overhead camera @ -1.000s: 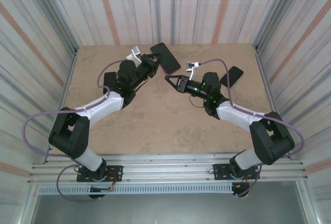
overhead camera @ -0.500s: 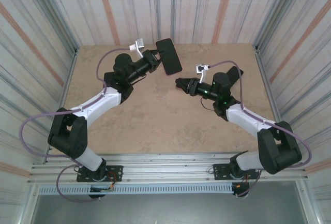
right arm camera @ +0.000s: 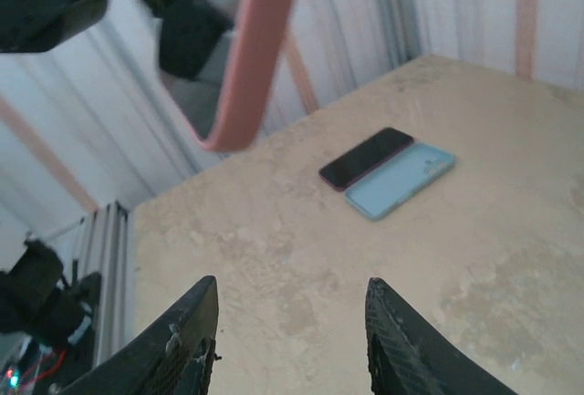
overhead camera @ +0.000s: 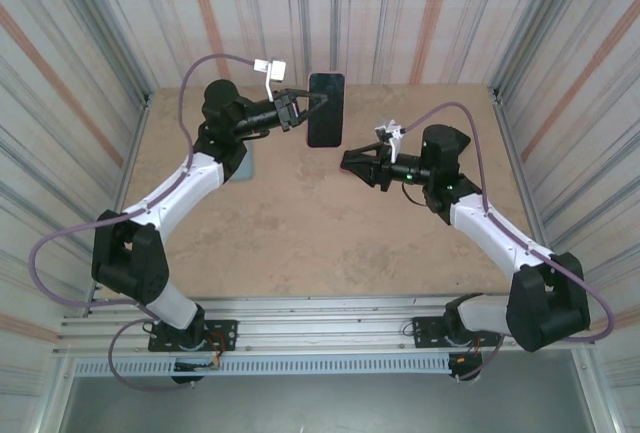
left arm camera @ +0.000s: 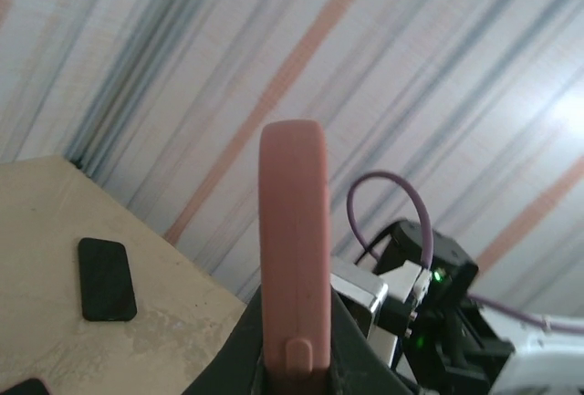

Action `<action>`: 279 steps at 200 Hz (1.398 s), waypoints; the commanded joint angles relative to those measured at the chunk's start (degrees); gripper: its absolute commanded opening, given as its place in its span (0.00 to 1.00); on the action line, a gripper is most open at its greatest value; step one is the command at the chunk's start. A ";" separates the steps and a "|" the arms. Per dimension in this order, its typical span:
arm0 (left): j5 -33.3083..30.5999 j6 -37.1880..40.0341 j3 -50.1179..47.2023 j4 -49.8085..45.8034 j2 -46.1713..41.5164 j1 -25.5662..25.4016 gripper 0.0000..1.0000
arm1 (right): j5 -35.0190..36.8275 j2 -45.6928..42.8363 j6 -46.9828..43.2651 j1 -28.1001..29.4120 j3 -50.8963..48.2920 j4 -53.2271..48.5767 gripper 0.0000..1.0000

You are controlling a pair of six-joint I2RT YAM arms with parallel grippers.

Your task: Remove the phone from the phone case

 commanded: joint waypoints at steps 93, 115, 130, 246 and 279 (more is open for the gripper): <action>10.64 5.33 4.49 2.74 0.99 -0.38 0.00 | -15.67 6.10 -14.02 1.98 11.41 -8.41 0.24; 10.82 4.73 4.45 3.09 1.08 -0.38 0.00 | -16.69 6.55 -14.17 2.08 11.86 -8.28 0.20; 11.14 4.53 4.44 3.36 0.99 -0.52 0.00 | -16.08 6.79 -14.61 2.25 12.22 -8.39 0.20; 12.09 0.27 5.19 1.82 0.86 -0.81 0.00 | -16.67 7.41 -18.87 3.62 13.51 -11.02 0.03; 12.71 -5.98 5.58 2.56 1.60 -0.25 0.00 | -5.27 5.44 -29.96 5.85 14.75 -20.72 0.03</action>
